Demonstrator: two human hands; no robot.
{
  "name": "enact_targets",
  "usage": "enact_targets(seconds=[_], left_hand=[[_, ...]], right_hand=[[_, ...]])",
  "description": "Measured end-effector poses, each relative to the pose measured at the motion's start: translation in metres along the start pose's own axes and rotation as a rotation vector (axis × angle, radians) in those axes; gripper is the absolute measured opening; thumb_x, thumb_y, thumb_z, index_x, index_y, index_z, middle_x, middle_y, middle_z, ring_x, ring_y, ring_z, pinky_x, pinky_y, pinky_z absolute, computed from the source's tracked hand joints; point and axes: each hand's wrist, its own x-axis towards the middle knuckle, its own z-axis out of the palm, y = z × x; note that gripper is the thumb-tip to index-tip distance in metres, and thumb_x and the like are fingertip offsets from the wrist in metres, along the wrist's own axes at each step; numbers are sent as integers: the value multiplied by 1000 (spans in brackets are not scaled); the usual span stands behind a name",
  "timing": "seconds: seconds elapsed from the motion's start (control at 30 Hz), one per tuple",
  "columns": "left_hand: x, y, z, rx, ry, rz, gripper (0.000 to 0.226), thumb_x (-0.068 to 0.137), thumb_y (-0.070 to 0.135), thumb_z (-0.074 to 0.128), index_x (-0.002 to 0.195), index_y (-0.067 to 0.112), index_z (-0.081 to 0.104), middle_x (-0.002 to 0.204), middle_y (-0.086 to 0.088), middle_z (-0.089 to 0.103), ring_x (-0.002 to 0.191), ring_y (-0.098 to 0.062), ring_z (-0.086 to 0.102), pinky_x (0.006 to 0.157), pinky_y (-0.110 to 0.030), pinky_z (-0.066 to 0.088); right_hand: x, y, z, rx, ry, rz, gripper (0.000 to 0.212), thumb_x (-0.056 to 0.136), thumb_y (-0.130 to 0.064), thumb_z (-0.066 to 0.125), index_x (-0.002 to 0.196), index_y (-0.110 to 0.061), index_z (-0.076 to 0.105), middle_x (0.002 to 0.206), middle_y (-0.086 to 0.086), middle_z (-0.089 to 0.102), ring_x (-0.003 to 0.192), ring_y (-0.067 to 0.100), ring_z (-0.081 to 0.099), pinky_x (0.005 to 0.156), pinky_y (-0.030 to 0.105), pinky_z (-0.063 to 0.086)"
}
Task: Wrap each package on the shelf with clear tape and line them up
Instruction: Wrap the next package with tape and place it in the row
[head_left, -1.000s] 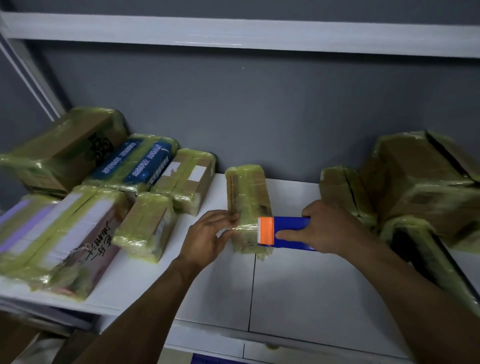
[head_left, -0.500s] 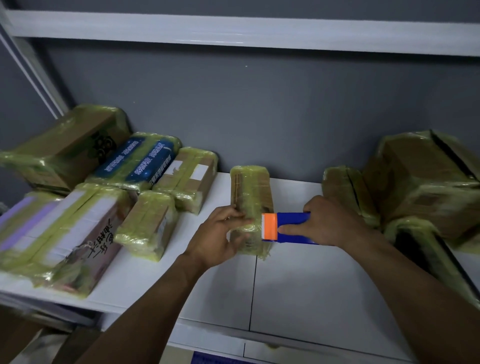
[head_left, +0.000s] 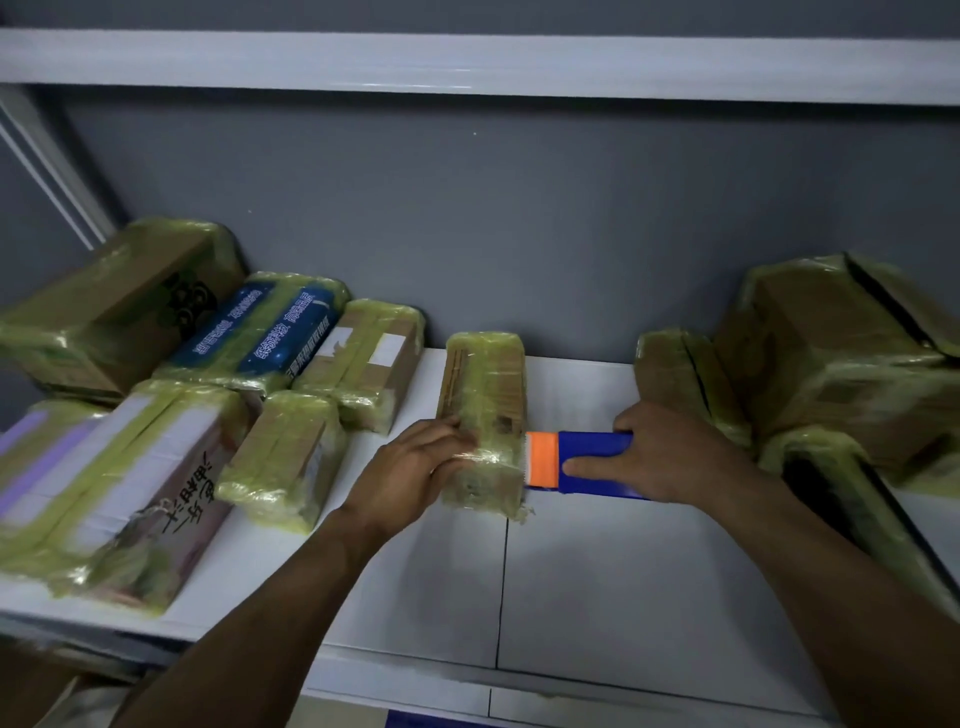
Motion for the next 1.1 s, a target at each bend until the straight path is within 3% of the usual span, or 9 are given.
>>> enact_targets(seconds=[0.1,0.17,0.3,0.4,0.47,0.53,0.67,0.77,1.1], left_hand=[[3,11,-3,129,-113,20,73,84,2,73,141,42,52,133,2,57,127,-22,52,65,-32,57],[3,18,-1,198,-146,27,72,85,6,69,143,45,52,133,1,55,130,-23,48,58,-31,54],[9,37,2,176,-94,-64,42,90,44,71,131,36,66,130,5,58,127,-19,51,70,-38,60],[16,46,7,133,-95,-58,41,87,32,79,125,21,69,130,0,64,122,-26,57,88,-43,58],[18,46,12,146,-130,-47,43,95,29,70,136,21,62,142,3,58,135,-22,49,108,-43,46],[18,45,15,152,-163,-89,47,99,32,63,145,23,53,148,4,53,142,-19,42,117,-42,35],[13,44,10,157,-137,-56,48,94,21,70,141,24,58,138,0,61,128,-26,53,104,-41,49],[9,36,6,144,-86,15,43,93,14,71,134,27,65,131,4,65,120,-25,59,89,-38,57],[-1,27,11,27,-29,-21,32,101,26,59,131,36,65,135,20,58,134,-6,47,97,-22,46]], right_hand=[[2,0,4,-52,1,1,82,59,-95,62,95,-21,65,82,-7,62,75,16,62,64,26,53],[3,-1,6,-111,4,6,79,63,-91,63,104,-24,60,85,-9,58,76,14,59,63,23,51],[4,2,5,-83,-32,33,89,61,-95,59,99,-15,66,88,-4,64,81,21,63,74,35,57],[3,3,7,-32,-41,41,89,64,-92,56,92,-8,68,89,2,69,84,26,67,82,42,58],[2,2,9,-49,-27,46,88,66,-91,56,93,-8,67,89,2,69,84,25,67,82,41,58],[2,2,13,-57,-8,46,88,67,-92,56,91,-7,67,86,1,69,80,24,66,78,39,58],[-1,2,24,13,28,4,67,72,-83,66,95,-20,62,87,-7,68,72,12,62,61,19,50],[-7,3,23,133,66,-5,62,67,-83,69,80,-23,61,67,-11,64,64,4,65,51,13,39],[-36,21,13,94,44,44,59,69,-84,69,84,-29,52,78,-13,61,69,7,61,51,13,37]])
